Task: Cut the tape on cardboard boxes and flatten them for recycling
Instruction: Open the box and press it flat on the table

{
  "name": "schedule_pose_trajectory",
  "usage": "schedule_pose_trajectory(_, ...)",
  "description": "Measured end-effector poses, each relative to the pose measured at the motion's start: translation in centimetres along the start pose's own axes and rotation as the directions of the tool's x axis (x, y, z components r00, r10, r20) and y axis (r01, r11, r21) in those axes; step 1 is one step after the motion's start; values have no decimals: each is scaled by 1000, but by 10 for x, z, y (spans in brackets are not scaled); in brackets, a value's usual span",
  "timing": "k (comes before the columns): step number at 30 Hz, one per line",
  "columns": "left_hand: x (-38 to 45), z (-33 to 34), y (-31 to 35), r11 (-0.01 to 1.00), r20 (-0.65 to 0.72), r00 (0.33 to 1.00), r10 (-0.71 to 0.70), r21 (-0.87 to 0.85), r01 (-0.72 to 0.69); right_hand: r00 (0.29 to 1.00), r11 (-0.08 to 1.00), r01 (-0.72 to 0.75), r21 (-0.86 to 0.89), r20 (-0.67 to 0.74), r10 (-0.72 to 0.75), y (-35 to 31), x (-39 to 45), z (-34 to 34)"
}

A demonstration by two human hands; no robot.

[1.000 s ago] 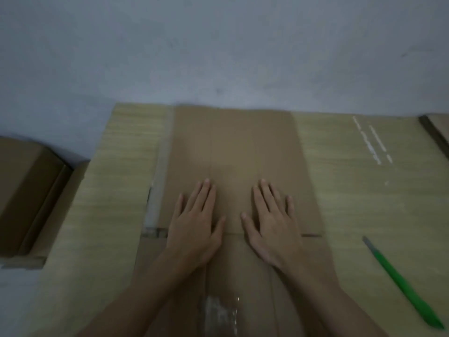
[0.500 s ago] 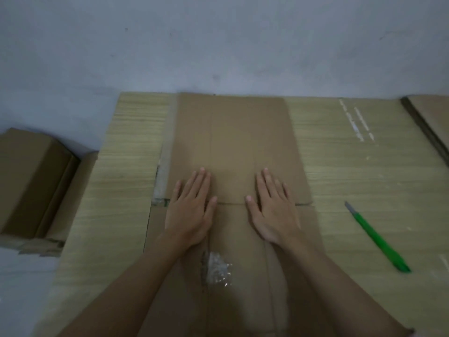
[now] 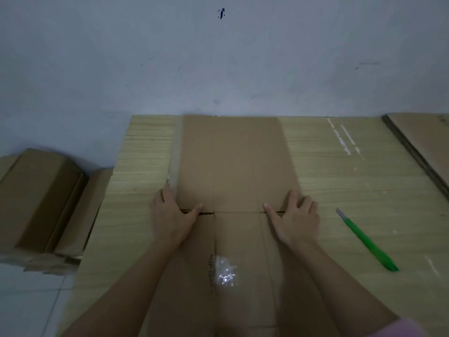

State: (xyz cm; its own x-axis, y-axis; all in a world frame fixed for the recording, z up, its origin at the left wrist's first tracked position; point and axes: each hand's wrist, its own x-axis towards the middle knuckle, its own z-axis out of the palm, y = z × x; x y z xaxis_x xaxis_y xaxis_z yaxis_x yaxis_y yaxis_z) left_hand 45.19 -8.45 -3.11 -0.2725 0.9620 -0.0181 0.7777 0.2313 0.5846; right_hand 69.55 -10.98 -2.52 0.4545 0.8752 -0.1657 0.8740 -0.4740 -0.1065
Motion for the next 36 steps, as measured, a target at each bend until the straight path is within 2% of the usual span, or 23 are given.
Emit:
schedule_pose_trajectory(3, 11, -11, -5, 991, 72, 996, -61, -112, 68, 1000, 1000, -8, 7, 5, 8, -1, 3, -9)
schedule_pose_trajectory(6, 16, -22, -13, 955, 164, 977, -137, -240, 174, 990, 970, -133, 203, 65, 122, 7, 10, -16)
schedule_pose_trajectory(9, 13, -22, -17, 948, 245, 969, -26, -301, 102, 976, 917, -210, 339, 131, 175, 13, 11, -20)
schedule_pose_trajectory(13, 11, -19, -14, 964, 147, 986, 75, -265, -34, 982, 908, -181, 378, 113, 149, 13, 6, -20)
schedule_pose_trajectory(16, 11, -25, -4, 958, 92, 989, 113, -273, -84, 987, 886, -163, 433, 55, 154, 17, 3, -24)
schedule_pose_trajectory(22, 8, -43, 43, 940, 27, 973, 227, -266, -212, 963, 848, 10, 530, -234, 135, 35, -2, -48)
schedule_pose_trajectory(26, -5, -38, 108, 904, 4, 951, 310, -310, -293, 915, 845, 86, 528, -378, 143, 88, 9, -79)
schedule_pose_trajectory(36, -90, 82, 309, 789, -34, 915, 401, -494, -364, 839, 909, 26, 417, -503, 207, 318, 72, -168)
